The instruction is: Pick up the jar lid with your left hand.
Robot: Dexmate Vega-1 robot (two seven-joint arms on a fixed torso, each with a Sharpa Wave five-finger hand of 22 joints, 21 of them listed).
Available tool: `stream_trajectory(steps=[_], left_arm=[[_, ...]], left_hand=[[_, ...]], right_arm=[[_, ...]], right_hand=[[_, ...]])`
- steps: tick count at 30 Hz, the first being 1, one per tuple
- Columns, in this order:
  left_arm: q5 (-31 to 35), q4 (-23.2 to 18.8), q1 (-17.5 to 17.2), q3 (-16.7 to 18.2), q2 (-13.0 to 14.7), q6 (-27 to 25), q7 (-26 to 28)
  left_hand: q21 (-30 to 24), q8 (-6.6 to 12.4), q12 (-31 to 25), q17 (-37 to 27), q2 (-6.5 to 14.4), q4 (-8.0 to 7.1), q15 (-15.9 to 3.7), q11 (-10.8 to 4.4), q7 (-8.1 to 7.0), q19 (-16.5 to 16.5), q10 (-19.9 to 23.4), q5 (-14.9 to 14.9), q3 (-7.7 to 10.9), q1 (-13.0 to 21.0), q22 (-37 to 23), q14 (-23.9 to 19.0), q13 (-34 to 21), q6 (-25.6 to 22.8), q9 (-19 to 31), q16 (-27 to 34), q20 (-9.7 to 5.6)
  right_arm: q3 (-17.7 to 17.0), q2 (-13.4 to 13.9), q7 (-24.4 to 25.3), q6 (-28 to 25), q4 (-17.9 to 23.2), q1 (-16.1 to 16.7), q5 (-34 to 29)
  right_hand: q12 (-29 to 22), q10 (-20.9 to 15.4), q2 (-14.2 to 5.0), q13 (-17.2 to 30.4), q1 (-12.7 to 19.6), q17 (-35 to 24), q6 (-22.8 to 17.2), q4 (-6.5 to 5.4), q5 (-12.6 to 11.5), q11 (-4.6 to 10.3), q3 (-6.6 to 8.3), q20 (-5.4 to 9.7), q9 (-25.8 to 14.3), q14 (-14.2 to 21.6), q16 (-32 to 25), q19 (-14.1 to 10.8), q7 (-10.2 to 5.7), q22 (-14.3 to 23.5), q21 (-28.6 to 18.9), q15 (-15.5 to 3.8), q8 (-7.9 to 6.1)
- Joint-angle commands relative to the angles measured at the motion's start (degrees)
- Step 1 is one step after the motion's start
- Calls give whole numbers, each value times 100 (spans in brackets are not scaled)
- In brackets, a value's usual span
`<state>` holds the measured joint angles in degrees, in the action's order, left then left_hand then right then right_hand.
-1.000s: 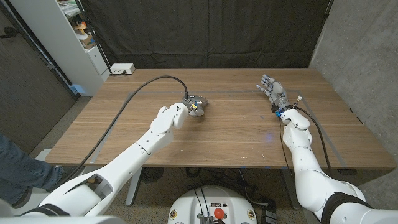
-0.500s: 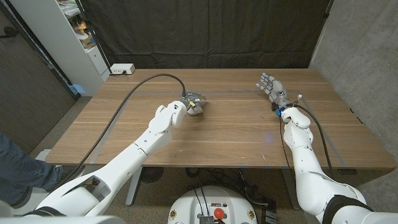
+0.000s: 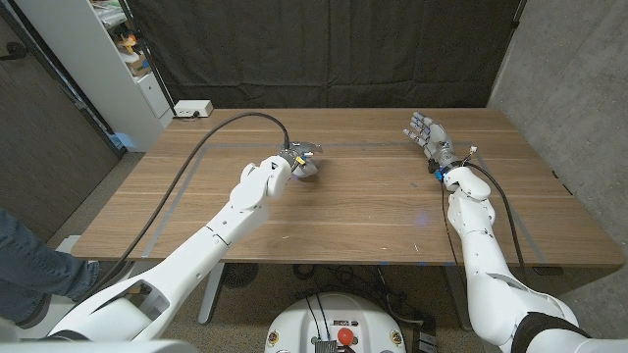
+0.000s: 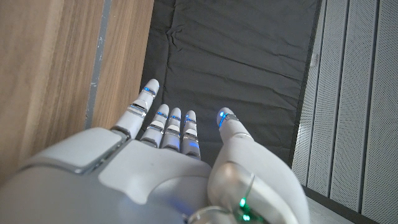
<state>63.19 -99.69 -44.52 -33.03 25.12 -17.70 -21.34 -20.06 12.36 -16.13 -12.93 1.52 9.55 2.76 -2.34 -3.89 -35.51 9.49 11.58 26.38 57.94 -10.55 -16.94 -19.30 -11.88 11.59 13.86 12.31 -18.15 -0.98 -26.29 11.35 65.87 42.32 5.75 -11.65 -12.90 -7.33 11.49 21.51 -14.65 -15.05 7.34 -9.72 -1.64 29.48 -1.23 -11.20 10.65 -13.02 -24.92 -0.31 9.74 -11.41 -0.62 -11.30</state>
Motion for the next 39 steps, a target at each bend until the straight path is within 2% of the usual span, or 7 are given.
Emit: stream_trajectory(steps=[1,22,25,39], left_arm=[[88,-268,-70,124,85,-7,-76],[218,-444,1,246,90,50,-123],[214,-497,-2,281,94,56,-131],[332,-838,-17,426,153,77,-200]], left_hand=[[25,31,-47,-27,-1,-17,11,-17,46,5,41,-31,-13,46,-17,-64,-21,-37,20,33,25],[53,30,-59,-44,25,-22,22,-16,45,1,69,-30,-56,101,-16,-76,-37,-57,21,50,24],[58,30,-61,-48,26,-28,16,-56,50,0,74,-31,-71,102,-15,-85,-40,-62,22,57,24],[78,35,-69,-60,40,-45,17,-64,73,-6,92,-31,-115,109,-15,-89,-52,-94,22,67,24]], right_arm=[[101,36,88,-112,326,129,35],[174,93,170,-138,361,85,50],[179,93,180,-147,388,91,55],[242,79,249,-213,559,124,59]], right_hand=[[17,-16,4,1,0,4,-41,7,-30,-20,-20,-37,-14,38,-24,-42,21,7,23,37,-30],[18,-11,-7,1,13,4,-40,13,-32,-33,-38,-40,-14,32,-27,-45,22,7,25,56,-27],[19,-10,-8,1,11,4,-37,11,-32,-32,-40,-40,-14,32,-28,-45,25,7,25,55,-25],[19,-8,-9,2,21,7,-40,17,-33,-34,-49,-42,-14,31,-27,-45,26,7,27,56,-26]])
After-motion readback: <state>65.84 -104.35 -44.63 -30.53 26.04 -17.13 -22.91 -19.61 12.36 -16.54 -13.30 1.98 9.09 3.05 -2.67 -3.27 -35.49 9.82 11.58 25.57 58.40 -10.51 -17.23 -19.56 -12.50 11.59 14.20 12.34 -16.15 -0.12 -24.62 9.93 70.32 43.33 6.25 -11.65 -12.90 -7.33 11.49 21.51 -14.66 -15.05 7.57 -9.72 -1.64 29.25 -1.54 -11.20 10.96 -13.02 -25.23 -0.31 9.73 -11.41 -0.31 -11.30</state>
